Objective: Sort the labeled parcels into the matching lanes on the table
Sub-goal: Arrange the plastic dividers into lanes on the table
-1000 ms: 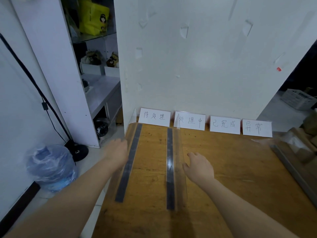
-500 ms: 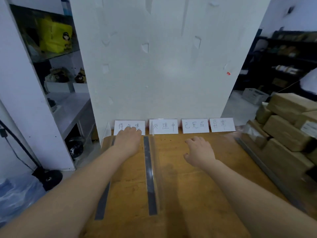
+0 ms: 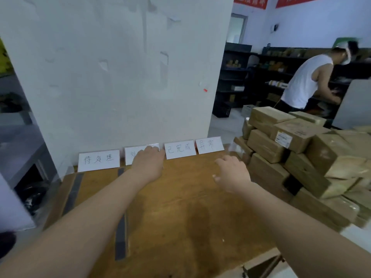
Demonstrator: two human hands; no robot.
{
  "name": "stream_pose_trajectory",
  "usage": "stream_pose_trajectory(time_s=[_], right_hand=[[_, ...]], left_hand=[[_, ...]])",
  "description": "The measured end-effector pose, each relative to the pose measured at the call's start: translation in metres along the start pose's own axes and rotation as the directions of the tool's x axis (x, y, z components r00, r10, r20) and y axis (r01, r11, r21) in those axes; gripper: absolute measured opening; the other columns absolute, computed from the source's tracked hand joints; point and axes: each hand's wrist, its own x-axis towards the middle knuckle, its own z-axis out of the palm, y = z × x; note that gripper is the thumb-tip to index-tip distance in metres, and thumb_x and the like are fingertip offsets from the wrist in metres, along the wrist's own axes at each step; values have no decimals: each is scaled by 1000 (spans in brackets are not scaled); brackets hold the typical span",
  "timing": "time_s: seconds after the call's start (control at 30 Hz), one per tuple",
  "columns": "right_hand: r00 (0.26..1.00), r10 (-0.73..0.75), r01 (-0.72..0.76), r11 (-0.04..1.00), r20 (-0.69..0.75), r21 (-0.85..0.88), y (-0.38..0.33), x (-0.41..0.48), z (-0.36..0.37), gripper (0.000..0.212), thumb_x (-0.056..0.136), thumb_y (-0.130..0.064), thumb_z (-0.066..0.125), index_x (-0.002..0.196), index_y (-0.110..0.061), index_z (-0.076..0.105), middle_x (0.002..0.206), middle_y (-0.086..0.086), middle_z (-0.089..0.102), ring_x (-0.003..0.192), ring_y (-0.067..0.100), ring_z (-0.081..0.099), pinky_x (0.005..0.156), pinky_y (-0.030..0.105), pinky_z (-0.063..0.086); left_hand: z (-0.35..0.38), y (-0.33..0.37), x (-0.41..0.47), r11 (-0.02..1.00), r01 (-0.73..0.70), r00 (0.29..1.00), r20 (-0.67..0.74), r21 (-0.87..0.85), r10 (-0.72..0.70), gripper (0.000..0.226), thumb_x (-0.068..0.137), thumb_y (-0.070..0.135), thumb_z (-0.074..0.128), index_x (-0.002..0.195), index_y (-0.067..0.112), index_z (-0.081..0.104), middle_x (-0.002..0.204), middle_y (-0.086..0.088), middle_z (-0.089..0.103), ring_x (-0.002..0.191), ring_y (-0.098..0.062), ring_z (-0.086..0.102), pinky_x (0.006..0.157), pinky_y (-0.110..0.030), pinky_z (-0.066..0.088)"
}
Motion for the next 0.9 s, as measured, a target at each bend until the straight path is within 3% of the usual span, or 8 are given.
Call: stream_pose_trajectory(time_s=[0.23,0.37,0.7,0.9], right_hand=[[997,81,-81,997,3,-12,95,-33,-6,37,94,-38,55,126,-21,54,130,4,53,124,26,46,104,42,41],[991,127,-126,992,32,-28,140,-45,-7,41,95,-38,53,132,-21,50,134,6,51,128,28,44,104,42,38],[967,233,-231,972,103,-31,216,-49,19,42,97,-40,53,133,-19,49,131,6,51,126,28,44,102,42,40],[950,273,-274,962,151,-14,248,-25,40,28,95,-39,54,116,-20,54,118,5,56,113,26,51,93,39,46]], left_hand=[[-1,96,18,998,-60,998,3,-37,60,26,95,24,52,116,10,51,113,-8,54,113,-27,48,94,-39,40],[0,144,26,991,-93,996,-1,-97,93,29,96,28,55,119,11,51,113,-7,55,109,-25,49,76,-33,36],[17,229,62,965,-220,976,-37,-141,217,30,93,28,58,119,15,54,115,-5,57,109,-23,52,84,-32,44],[44,266,102,951,-260,965,-24,-166,260,32,93,26,60,123,18,54,119,-3,58,110,-20,53,91,-32,46]])
